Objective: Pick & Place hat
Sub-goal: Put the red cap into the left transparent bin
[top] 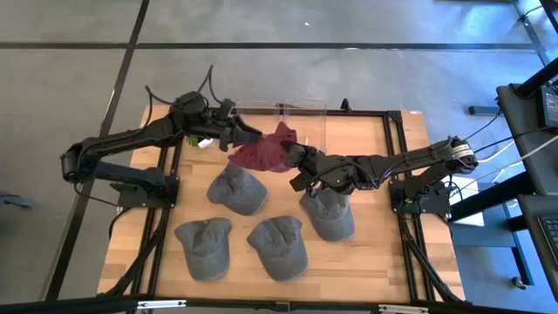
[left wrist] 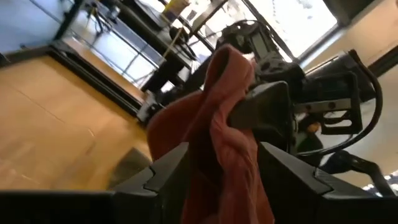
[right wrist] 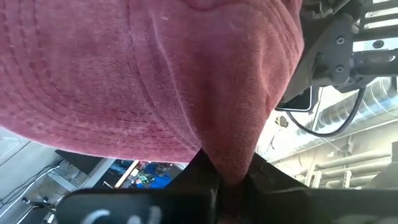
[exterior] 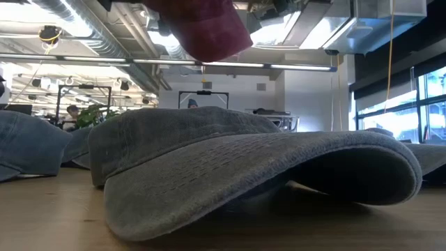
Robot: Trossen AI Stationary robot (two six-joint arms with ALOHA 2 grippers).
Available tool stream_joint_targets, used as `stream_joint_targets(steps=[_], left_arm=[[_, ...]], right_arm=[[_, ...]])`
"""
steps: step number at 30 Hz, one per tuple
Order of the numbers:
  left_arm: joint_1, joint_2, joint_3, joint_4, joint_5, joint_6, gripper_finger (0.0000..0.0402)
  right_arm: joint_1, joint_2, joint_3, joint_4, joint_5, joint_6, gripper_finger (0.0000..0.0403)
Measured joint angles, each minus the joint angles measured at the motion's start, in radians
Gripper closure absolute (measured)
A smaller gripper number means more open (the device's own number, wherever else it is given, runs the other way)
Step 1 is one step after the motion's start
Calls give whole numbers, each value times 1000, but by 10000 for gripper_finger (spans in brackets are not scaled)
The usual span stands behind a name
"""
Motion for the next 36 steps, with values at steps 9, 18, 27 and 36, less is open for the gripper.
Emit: stream_joint_targets(steps=[9,18,27,36], left_arm=[[-38,7,0,1,-8,-8,225],[-44,7,0,3,-11,-24,315],[-27,7,0,70,-5,1,392],[3,7,0,109,7,3,395]], right_arm=[[0,0,0,1,-32,4,385],[0,0,0,5,-33,29,383],[-1,0,0,2,-33,107,378],[0,0,0,1,-31,248,304]])
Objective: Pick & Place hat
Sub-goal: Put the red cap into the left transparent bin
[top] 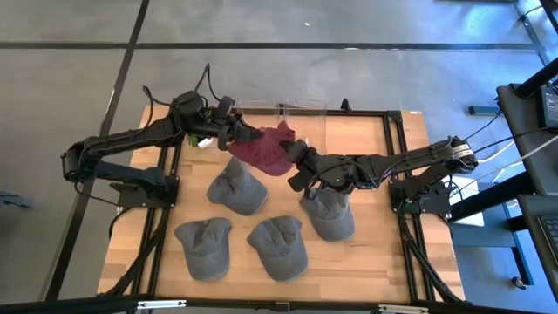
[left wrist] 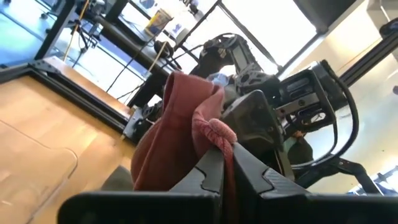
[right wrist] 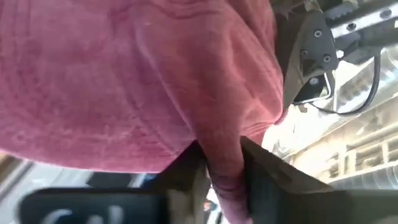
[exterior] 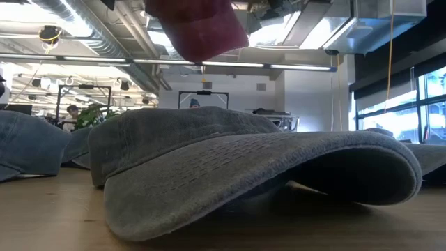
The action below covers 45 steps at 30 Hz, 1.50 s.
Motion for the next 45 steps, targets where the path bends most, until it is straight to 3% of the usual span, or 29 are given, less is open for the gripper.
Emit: stream_joint_targets(steps=[6,12,17,20,25,29,36,45], left_arm=[[58,0,0,24,39,1,396],[148,0,0,29,88,68,397],[238,0,0,29,104,196,398],[288,10,0,40,176,261,398],[304,41,1,58,238,240,398],[266,74,1,63,278,248,398],[169,92,1,77,232,371,398],[157,92,1,74,217,521,398]], right_arm=[[0,-31,-1,-31,43,325,229],[0,-123,-1,-197,23,708,202],[-10,-188,0,-380,-70,1056,199],[-35,-202,0,-503,-115,1291,199],[-81,-204,-4,-615,-355,1573,199],[-107,-205,-42,-534,-413,1640,199],[-151,-204,-87,-177,-468,1610,199],[-215,-196,-87,-52,-521,1779,199]])
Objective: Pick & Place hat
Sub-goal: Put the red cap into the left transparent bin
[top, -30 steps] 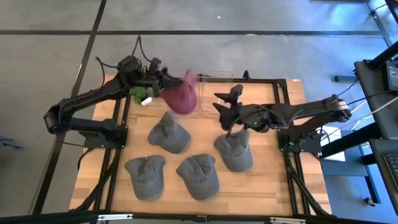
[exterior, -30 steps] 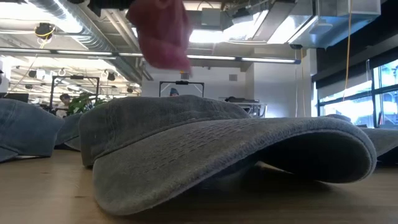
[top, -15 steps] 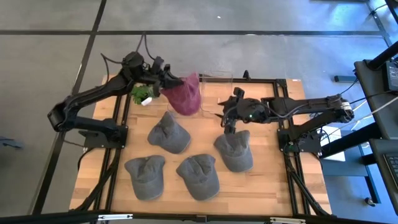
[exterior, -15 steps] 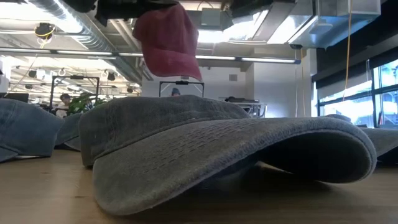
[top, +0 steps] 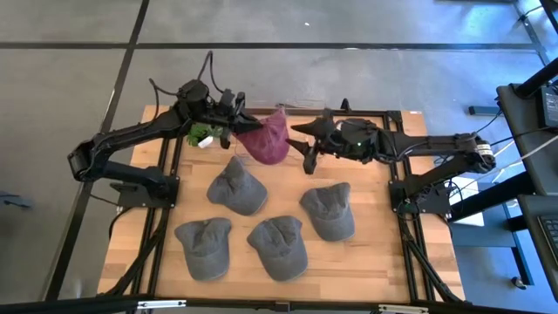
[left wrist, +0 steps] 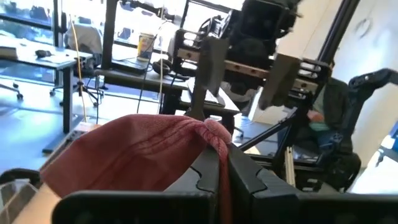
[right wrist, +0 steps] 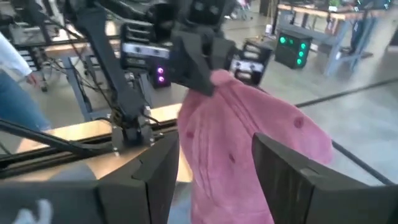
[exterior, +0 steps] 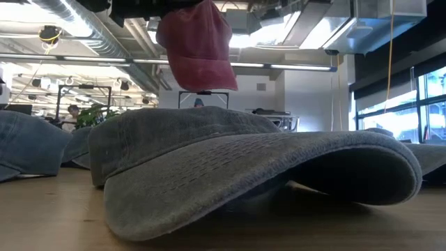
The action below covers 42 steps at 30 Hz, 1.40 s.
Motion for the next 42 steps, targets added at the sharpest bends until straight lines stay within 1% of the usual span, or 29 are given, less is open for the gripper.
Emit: stream_joint_targets(steps=[3,6,12,16,21,26,32,38,42], left_arm=[[15,0,0,0,6,34,398],[68,1,0,-3,-1,77,398],[182,41,1,-49,-8,196,398],[252,96,1,-76,-10,302,398],[300,176,1,-71,18,448,398],[328,229,1,-44,60,553,398],[330,268,1,7,59,764,398],[330,304,1,7,35,880,397],[330,319,1,7,-32,977,389]], right_arm=[[-8,1,0,-41,2,-22,199],[-6,-4,0,-91,2,-28,199],[-7,-8,0,-99,3,-1,199],[-6,-8,0,-100,20,0,199],[-6,-8,0,-117,38,0,199],[-6,-8,0,-151,38,0,199],[-6,-8,0,-190,39,23,199],[-6,-8,0,-224,39,24,199],[-6,-8,0,-226,39,22,199]])
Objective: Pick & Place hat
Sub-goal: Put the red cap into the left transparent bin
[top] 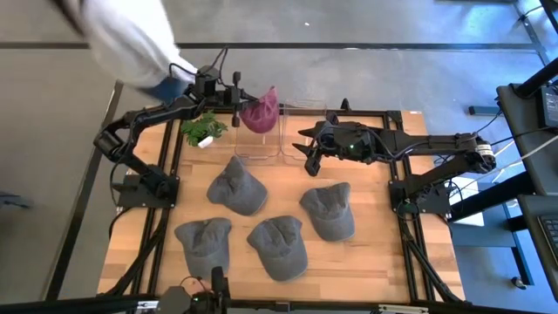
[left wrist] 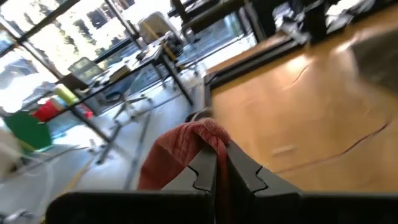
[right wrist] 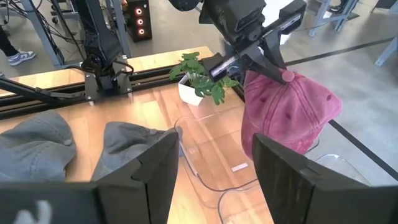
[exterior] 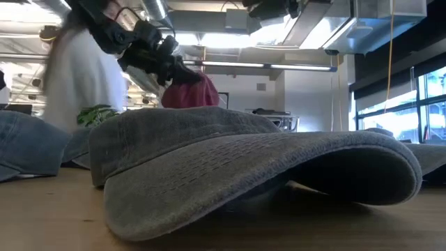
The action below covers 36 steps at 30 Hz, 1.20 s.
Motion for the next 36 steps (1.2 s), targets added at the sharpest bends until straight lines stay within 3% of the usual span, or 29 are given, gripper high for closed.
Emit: stream_joint_targets(steps=[22,36], left_arm=[[-1,2,0,0,-231,39,368],[0,1,-1,49,-275,22,269]], right_arm=[[0,0,0,-3,0,-31,199],[1,0,0,-6,-8,-27,199]])
